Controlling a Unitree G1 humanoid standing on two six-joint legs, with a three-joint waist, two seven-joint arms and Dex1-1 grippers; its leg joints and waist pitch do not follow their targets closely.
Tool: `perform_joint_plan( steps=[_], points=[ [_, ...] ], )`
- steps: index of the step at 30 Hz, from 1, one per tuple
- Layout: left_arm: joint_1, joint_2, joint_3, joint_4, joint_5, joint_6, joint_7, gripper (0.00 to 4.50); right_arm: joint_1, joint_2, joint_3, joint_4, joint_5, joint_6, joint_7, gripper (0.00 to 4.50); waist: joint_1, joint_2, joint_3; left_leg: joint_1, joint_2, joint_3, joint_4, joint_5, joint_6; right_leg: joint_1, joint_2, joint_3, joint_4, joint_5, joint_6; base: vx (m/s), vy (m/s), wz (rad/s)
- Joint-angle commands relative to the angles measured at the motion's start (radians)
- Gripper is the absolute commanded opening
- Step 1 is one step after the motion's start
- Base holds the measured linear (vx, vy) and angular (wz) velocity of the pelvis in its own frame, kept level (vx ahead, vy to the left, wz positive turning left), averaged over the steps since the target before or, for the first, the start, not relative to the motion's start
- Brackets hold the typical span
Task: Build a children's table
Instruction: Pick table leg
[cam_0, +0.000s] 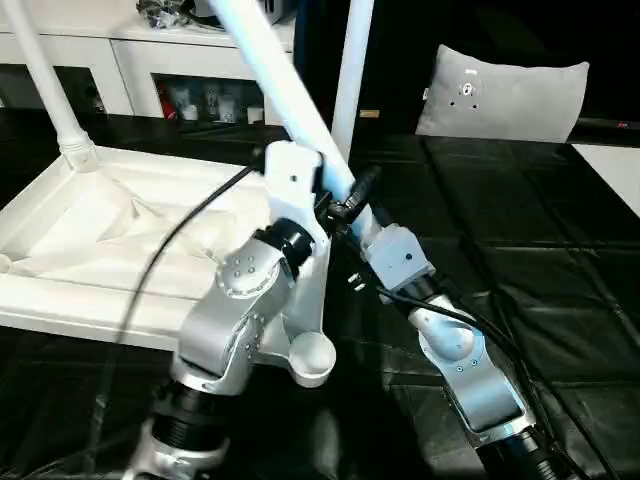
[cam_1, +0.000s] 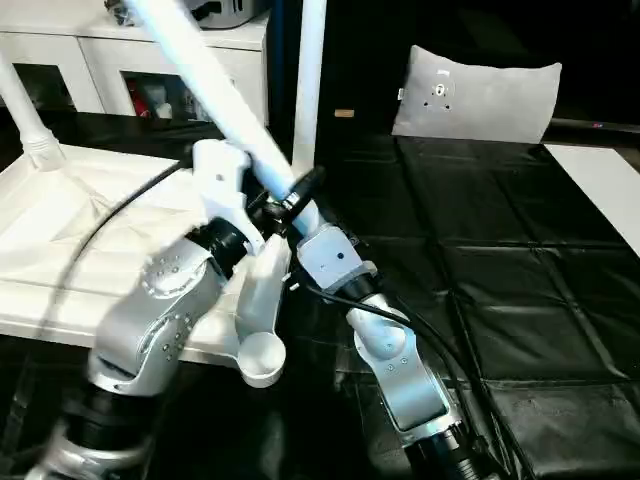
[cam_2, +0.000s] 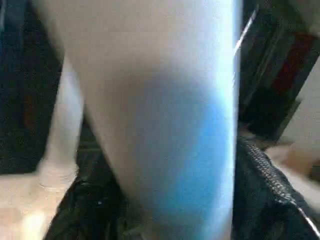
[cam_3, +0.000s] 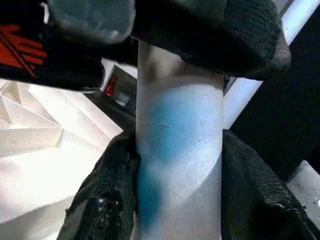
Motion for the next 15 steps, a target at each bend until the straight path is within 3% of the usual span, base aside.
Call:
perform_joint_plan(
  steps=[1,9,15],
  points=[
    [0.005,-0.034,0.037,-0.011,-0.072,0.032,0.025,2.27,-0.022,0.001,-0.036,-0.004,0.01,-0.012,-0.003,1.9,-0.005,0.006,-0.06,0.007,0.046,-0.008,-0.071,-0.127,-0.015,0.044,-0.077,0.054,-0.065,0.05,-0.179,0.0,0.0,0.0],
    [0.001,-0.124,0.106,-0.02,-0.142,0.063,0.075,1.92,-0.025,0.004,-0.04,-0.004,0.011,-0.005,-0.003,1.9,-0.006,0.004,-0.06,0.005,0.046,-0.008,-0.069,-0.117,0.003,0.045,-0.076,0.054,-0.067,0.051,-0.166,0.0,0.0,0.0],
    [-0.011,-0.13,0.137,-0.013,-0.171,0.088,0.113,1.92,-0.029,0.006,-0.039,-0.003,0.006,0.007,0.004,1.9,-0.006,0.006,-0.059,0.006,0.046,-0.008,-0.07,-0.123,0.003,0.044,-0.076,0.053,-0.068,0.038,-0.165,0.0,0.0,0.0]
  ],
)
